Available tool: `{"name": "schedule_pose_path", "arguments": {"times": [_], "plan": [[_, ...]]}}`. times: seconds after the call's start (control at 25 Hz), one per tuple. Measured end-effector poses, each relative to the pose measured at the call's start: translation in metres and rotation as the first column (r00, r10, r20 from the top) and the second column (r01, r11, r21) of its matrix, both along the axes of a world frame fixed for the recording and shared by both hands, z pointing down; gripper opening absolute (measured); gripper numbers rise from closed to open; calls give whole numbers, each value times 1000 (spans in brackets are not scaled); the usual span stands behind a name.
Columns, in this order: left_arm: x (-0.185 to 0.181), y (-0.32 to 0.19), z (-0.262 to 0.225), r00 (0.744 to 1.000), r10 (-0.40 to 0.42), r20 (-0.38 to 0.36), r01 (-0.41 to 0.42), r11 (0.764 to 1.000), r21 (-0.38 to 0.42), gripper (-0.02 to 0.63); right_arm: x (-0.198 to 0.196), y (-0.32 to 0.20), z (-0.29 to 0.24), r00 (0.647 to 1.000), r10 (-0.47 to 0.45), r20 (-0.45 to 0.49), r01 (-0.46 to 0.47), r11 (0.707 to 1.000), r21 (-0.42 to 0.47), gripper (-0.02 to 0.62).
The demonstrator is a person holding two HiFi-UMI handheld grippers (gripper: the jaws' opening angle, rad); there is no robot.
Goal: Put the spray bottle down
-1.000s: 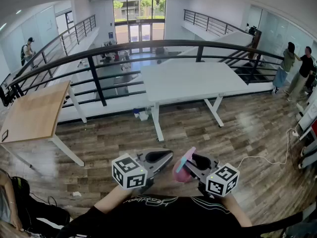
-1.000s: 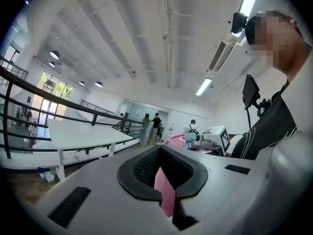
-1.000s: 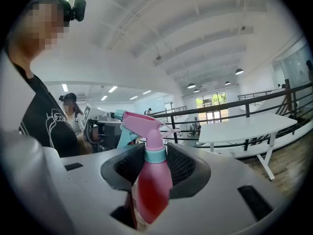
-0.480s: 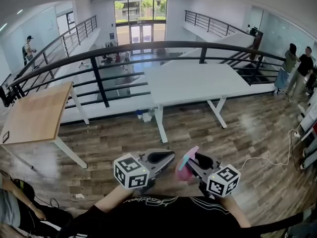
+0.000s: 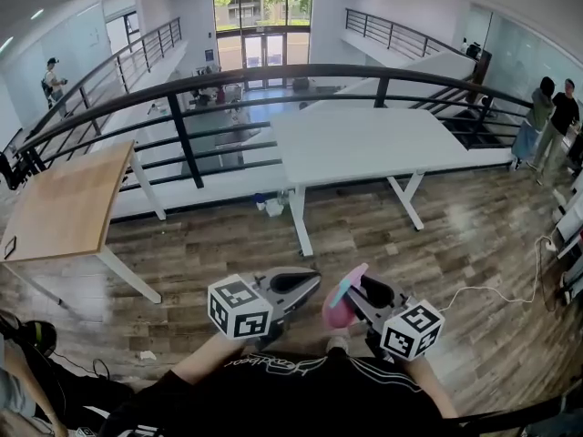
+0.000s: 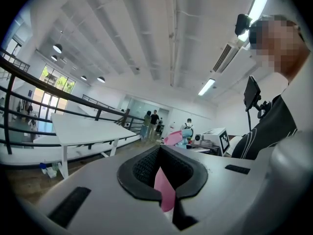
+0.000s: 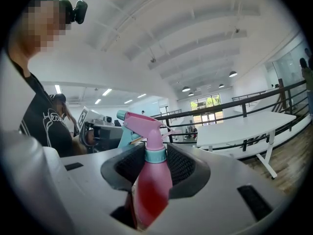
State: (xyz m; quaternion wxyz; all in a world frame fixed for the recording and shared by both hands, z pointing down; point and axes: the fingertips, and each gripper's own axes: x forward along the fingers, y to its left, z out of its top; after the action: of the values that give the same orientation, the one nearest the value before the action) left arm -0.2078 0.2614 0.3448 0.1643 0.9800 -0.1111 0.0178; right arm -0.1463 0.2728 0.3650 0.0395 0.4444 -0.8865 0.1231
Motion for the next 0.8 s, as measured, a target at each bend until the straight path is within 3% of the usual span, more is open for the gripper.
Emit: {"name": "schedule_pose_path", "arguments": {"times": [0.32,0.8], "plan": [[48,-86,21,997,-64,42,64,998,-14,6,53,-96,14,997,-49,59,48,999,11,135],[215,-288,21,982,-181,48,183,982,-37,6,212,-297,20,986,-164,-10,164,986,-16,132]]}}
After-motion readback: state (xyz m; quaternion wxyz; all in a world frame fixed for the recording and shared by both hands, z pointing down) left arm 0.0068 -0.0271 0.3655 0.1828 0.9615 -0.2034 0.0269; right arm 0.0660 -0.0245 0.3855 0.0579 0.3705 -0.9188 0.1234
